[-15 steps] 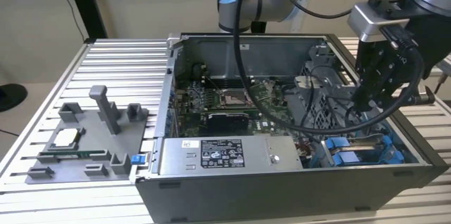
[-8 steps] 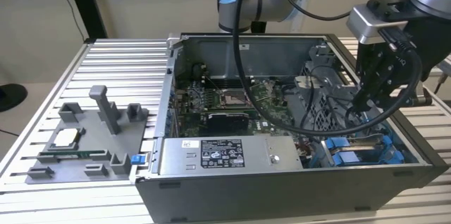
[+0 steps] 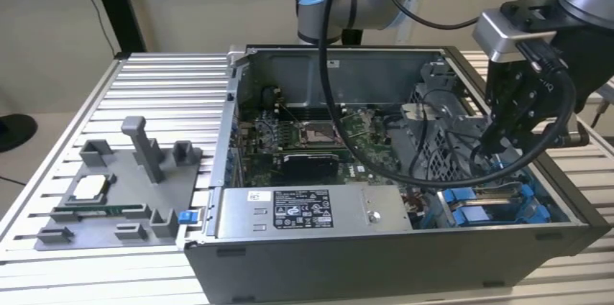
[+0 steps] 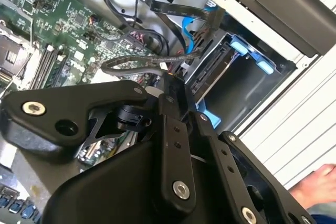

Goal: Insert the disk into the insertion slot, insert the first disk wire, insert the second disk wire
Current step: 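Insert the first disk wire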

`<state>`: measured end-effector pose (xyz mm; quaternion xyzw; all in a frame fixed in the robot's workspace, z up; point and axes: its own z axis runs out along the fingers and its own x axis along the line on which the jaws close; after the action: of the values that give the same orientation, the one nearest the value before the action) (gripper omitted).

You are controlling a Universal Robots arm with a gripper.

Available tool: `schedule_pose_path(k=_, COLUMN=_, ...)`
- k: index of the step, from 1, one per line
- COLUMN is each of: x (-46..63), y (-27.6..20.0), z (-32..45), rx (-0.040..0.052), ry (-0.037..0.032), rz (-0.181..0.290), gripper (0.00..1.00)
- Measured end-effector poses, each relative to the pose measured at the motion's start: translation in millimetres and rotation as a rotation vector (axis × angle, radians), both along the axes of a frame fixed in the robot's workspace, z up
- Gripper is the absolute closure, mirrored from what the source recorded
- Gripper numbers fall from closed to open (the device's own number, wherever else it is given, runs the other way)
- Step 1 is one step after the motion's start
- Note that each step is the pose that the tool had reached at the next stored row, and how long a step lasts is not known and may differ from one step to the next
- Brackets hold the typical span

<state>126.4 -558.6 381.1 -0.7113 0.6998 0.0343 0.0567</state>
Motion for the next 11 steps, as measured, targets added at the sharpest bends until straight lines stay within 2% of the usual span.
schedule_pose_path(k=7, x=5.1, y=-1.8, z=-2.2, rx=0.0, ry=0.0002, rz=0.0, gripper=1.0)
schedule_pose_path(k=11, x=9.7, y=-3.8, z=-3.0, rx=-0.0007, ry=0.0034, rz=0.0, gripper=1.0)
